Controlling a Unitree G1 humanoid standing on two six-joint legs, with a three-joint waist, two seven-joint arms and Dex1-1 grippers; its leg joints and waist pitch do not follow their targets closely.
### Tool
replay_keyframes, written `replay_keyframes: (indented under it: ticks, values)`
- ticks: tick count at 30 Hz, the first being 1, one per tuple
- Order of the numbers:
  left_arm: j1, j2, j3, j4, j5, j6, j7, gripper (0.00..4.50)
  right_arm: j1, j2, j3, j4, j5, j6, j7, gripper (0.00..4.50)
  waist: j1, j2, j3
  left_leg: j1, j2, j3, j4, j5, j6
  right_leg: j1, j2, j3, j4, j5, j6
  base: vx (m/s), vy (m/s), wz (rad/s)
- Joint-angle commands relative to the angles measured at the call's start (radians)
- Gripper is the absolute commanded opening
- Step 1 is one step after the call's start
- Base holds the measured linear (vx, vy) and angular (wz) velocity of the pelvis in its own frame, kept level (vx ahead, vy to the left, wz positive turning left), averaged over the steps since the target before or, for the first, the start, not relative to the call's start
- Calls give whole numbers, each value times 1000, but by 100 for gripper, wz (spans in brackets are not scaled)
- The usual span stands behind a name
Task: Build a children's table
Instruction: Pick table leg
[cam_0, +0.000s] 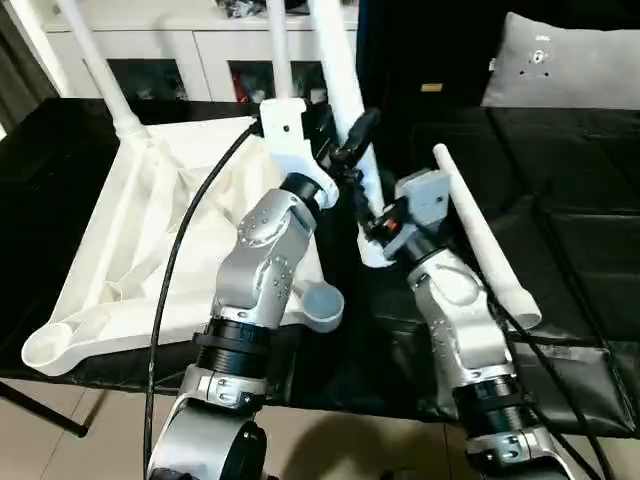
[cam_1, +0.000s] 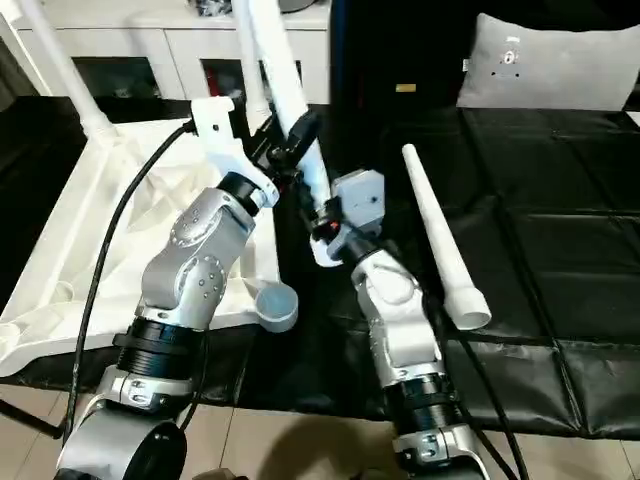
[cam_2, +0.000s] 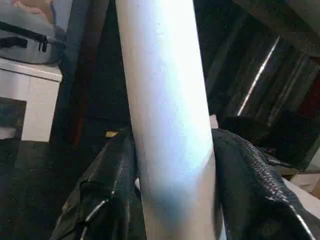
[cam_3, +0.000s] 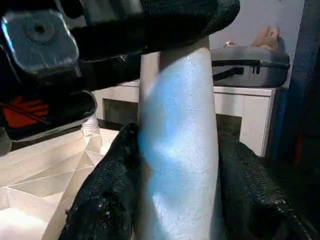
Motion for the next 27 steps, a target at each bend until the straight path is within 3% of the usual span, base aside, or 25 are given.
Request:
replay_keyframes:
  ticks: [1, 9, 13, 15, 18, 22, 24, 25, 27]
  values:
    - [4, -33, 7, -2, -3, -2, -2, 200, -21, -2, 17, 17, -18, -20, 1, 183, 0, -16, -76, -1, 12, 11, -56, -57, 91, 76, -40, 29, -57, -17, -235, 0, 0, 0]
    - [-2, -34, 25, 10, -31, -1, 6, 187, -34, -8, 20, 55, -35, -54, -10, 183, -1, -14, -75, 0, 12, 11, -55, -57, 103, 75, -40, 28, -57, -23, -241, 0, 0, 0]
    - [0, -35, 23, 13, -36, -4, 9, 186, -32, -12, 15, 64, -25, -22, -11, 183, -1, -12, -77, 0, 13, 11, -54, -54, 104, 76, -39, 28, -55, -14, -242, 0, 0, 0]
    - [1, -36, 23, 15, -38, -6, 11, 186, -34, -21, 13, 77, -34, -3, -18, 253, -2, -12, -77, 1, 12, 11, -53, -56, 104, 76, -39, 28, -56, -14, -243, 0, 0, 0]
    - [-2, -35, 26, 20, -40, -9, 12, 186, -36, -34, 19, 86, -40, -17, 0, 273, -2, -14, -77, 1, 12, 12, -53, -59, 102, 76, -39, 28, -56, -19, -243, 0, 0, 0]
    - [-34, 7, 45, 65, -24, -33, 8, 183, -32, -75, 23, 64, -13, 43, 73, 299, -3, -14, -77, 0, 11, 11, -52, -66, 107, 78, -37, 27, -58, -27, -239, 0, 0, 0]
    - [-54, 32, 60, 90, -27, -38, -1, 183, -26, -92, 7, 47, 17, 76, 97, 329, -4, -19, -77, 1, 9, 12, -52, -66, 107, 79, -36, 27, -59, -30, -237, 0, 0, 0]
    - [-62, 42, 64, 100, -28, -40, -5, 183, -25, -97, -1, 43, 29, 83, 102, 329, -2, -15, -78, 3, 12, 10, -52, -65, 106, 78, -39, 27, -57, -34, -239, 0, 0, 0]
    - [-73, 59, 66, 115, -31, -36, -19, 183, -24, -106, -14, 32, 62, 108, 124, 338, -2, -18, -78, 1, 12, 11, -51, -57, 109, 78, -40, 27, -56, -27, -244, 0, 0, 0]
